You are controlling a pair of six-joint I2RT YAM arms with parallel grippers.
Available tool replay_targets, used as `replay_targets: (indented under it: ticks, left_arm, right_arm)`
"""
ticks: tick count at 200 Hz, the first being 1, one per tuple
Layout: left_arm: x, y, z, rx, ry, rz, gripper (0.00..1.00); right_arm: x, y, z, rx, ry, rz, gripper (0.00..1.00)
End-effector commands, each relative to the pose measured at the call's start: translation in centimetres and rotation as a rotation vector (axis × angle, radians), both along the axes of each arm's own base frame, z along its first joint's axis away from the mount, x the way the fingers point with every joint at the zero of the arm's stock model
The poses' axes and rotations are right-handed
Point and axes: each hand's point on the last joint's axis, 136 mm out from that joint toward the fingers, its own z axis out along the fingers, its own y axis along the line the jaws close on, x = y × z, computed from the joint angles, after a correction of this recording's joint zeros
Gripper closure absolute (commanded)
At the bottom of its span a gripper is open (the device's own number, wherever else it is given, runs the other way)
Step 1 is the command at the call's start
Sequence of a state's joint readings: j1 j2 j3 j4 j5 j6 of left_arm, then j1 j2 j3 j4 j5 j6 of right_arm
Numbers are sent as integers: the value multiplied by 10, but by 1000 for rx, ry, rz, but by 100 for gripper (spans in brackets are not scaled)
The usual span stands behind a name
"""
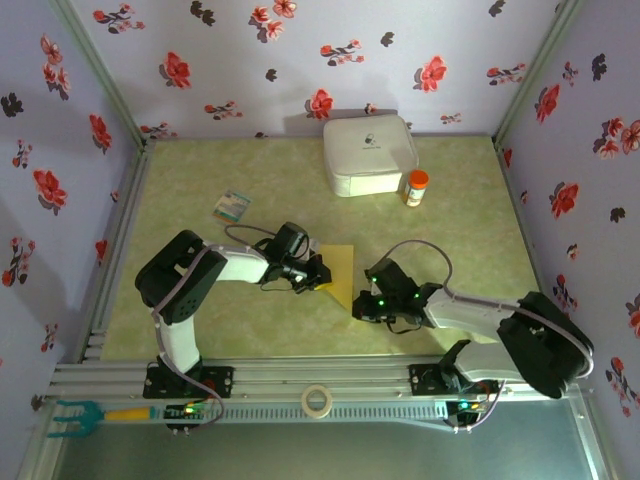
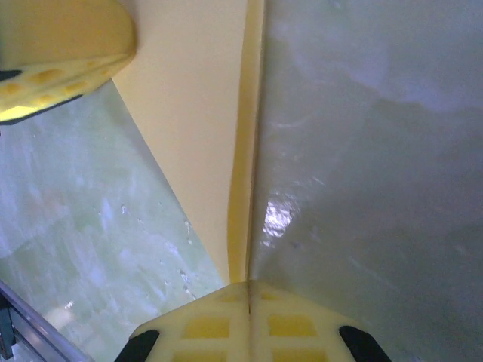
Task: Fold a paper plane with a square sheet of paper (pick it up from the middle)
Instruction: Third fold the triangle at the center of the table.
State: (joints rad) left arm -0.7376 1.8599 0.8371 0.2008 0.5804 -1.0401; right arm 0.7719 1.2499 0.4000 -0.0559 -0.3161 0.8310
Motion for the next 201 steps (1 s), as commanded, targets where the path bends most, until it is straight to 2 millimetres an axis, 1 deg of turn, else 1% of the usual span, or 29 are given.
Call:
replay_targets:
  ticks: [1,14,31,43,57,74,88,102,123,156,180,189,201]
  left_arm:
    - [-9,24,-34,138,50,24,100]
    - [-8,24,-33,135,47,26,100]
    - [-8,23,-33,133,44,25,100]
    - [-9,23,-33,133,45,24,100]
    - [-9,23,-33,132,45,23,100]
    - [-9,23,-33,131,44,22,100]
    - [-9,23,-33,132,45,23,100]
    - [-8,22,-32,130,44,23,100]
    - [-9,23,-33,133,45,24,100]
    - [-7,25,-33,136,44,29,100]
    - [-8,25,-33,137,46,31,100]
    - [-7,25,-33,135,45,31,100]
    - [-7,24,-32,133,39,30,100]
  right_arm:
    - [9,3,23,12,-24,-25,96]
    - [18,11,36,44,-47,-38,96]
    - [27,28,44,102,-44,-30,96]
    - [30,40,44,136,-20,-16,97]
    - [32,47,32,135,23,-21,97]
    - [32,44,14,103,57,-37,97]
    - [28,42,5,95,80,-36,97]
    - [22,35,-5,81,102,-49,97]
    - [13,23,-13,78,122,-73,97]
    - [-9,3,-23,76,160,-97,96]
    - [-16,-5,-18,91,153,-109,96]
    - [-16,-7,-13,90,143,-109,95]
    - [-10,-7,0,96,108,-110,95]
